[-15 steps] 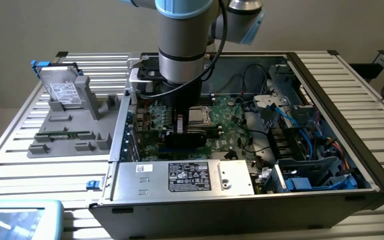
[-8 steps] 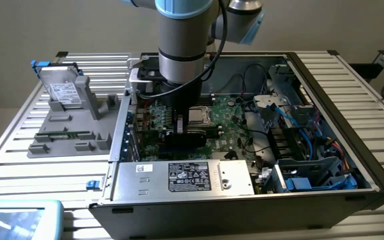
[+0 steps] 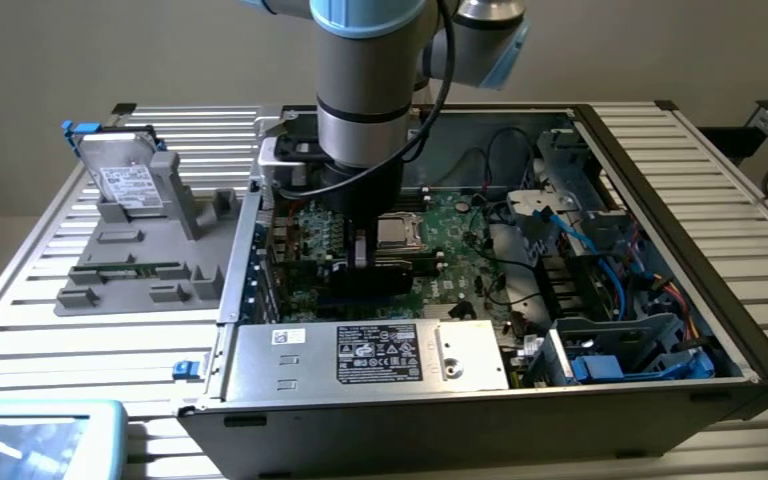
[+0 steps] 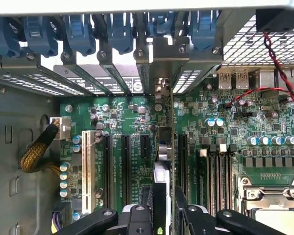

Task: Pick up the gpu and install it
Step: 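Insert the gpu into the slot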

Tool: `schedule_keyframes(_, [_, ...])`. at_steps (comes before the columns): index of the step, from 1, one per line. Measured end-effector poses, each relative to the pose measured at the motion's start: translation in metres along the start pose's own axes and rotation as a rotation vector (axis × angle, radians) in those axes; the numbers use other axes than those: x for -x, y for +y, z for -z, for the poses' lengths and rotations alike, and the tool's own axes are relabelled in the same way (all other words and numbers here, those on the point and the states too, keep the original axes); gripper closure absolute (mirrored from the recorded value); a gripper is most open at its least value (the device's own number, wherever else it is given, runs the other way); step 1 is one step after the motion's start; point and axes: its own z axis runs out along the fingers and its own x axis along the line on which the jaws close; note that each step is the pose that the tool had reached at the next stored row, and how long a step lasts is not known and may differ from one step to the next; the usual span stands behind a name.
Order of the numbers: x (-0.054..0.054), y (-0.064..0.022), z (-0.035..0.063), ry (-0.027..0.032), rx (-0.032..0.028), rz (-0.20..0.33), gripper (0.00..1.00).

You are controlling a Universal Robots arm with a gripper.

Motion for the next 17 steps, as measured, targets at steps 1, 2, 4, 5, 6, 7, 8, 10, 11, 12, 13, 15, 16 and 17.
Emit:
schedule_keyframes(1, [-0.0001, 0.0, 0.0001, 0.0003, 0.0001, 0.003, 0.72])
schedule_keyframes(2, [-0.0005, -0.0001, 0.0004, 0.0007, 0.0002, 0.005, 0.72])
schedule_keyframes(4, [-0.0004, -0.0001, 0.0006, 0.0002, 0.0005, 0.006, 0.72])
schedule_keyframes(5, [-0.0004, -0.0001, 0.0007, 0.0002, 0.0005, 0.006, 0.72])
schedule_keyframes(6, [-0.0004, -0.0001, 0.0008, 0.0004, 0.0006, 0.006, 0.72])
schedule_keyframes(7, [-0.0005, -0.0001, 0.0009, 0.0006, 0.0008, 0.006, 0.72])
schedule_keyframes(8, [-0.0005, 0.0, 0.001, 0.0007, 0.0008, 0.006, 0.72])
schedule_keyframes(10, [-0.0005, -0.0001, 0.001, 0.0007, 0.0008, 0.006, 0.72])
schedule_keyframes(11, [-0.0005, -0.0001, 0.001, 0.0013, 0.0009, 0.006, 0.72])
schedule_keyframes(12, [-0.0005, -0.0001, 0.0009, 0.0024, 0.0014, 0.006, 0.72])
schedule_keyframes(13, [-0.0005, -0.0001, 0.0009, 0.004, 0.0025, 0.006, 0.72])
schedule_keyframes(15, [-0.0004, -0.0002, 0.0009, 0.0079, 0.0069, 0.006, 0.72])
schedule_keyframes(16, [-0.0004, -0.0002, 0.0009, 0.0102, 0.0102, 0.006, 0.72])
schedule_keyframes(17, [-0.0005, -0.0001, 0.001, 0.0128, 0.0128, 0.005, 0.72])
